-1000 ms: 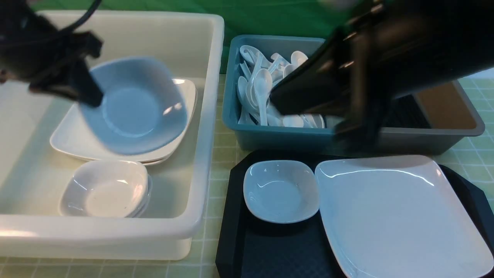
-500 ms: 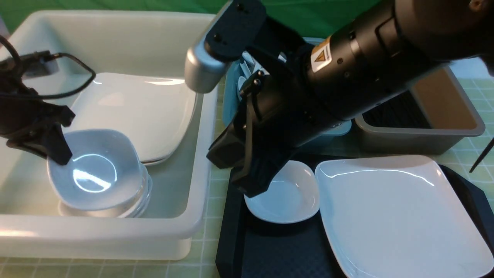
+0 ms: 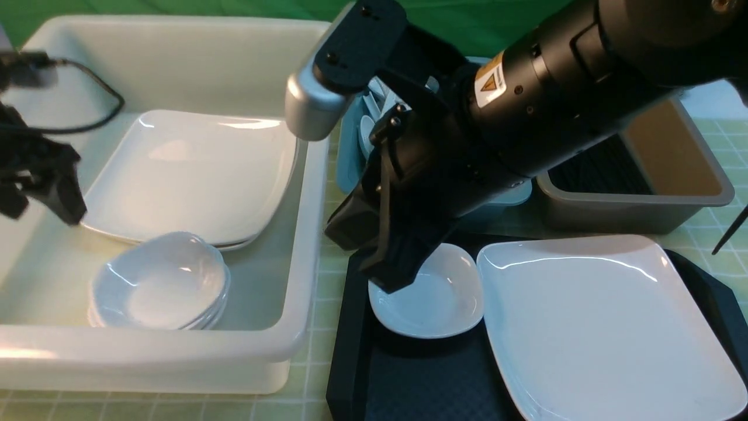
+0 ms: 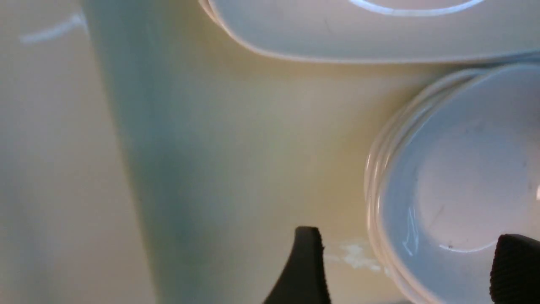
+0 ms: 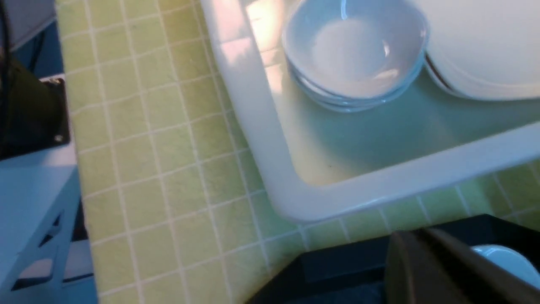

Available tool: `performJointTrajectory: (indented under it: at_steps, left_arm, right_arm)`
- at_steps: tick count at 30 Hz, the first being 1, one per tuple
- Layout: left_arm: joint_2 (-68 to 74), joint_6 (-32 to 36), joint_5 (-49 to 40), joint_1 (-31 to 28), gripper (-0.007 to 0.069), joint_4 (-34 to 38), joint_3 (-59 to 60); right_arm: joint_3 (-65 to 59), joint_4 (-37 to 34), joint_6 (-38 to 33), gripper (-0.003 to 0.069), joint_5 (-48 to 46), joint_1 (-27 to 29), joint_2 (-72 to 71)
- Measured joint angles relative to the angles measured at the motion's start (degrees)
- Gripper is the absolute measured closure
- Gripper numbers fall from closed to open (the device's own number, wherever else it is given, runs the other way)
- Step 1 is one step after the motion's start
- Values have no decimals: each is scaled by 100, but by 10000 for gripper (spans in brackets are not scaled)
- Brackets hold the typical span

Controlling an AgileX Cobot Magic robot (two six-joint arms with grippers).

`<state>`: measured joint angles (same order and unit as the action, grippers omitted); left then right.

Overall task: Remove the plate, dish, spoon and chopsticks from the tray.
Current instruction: Use the left arm to put the small plate into the large storage box on the left, then use the left arm to grab a small plate from the dinner plate

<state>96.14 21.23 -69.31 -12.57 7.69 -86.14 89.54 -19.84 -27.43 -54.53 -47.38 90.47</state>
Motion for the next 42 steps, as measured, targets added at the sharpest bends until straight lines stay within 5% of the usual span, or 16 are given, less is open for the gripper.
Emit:
performJointTrajectory:
  at_steps: [4,8,11,16,23,32,36,42]
  left_arm:
    - [-394,-29,0,269,147,30,-76]
    - [-675,-61,0,1180,345,317,-75]
    - [-696,-85,11,2427,575,612,-75]
    - [-344,-159,1011,4410,632,472,-75]
    - [569,-190,1744,5850,540,-548,-75]
    - [1940,-184,2431,6231,167,-1398,-75]
    - [2223,-240,2469,6231,109,-1725,-75]
    - [2335,-611,2476,6231,139,-2129,-89]
  right_arm:
    - [242,788,485,649,-231,0,0]
    - [375,1893,1185,649,-683,82,-24]
    - [285,2343,1493,649,-1164,530,-152]
    - [-378,2494,1642,649,-1354,1642,-745]
    - [-1720,2411,1777,654,-1053,2943,-1909]
    - [-2662,2242,1783,655,-570,3377,-3197]
    - [-2662,2230,1783,655,-456,3377,-3343]
    - [-2680,2101,1783,655,-444,3377,-3338]
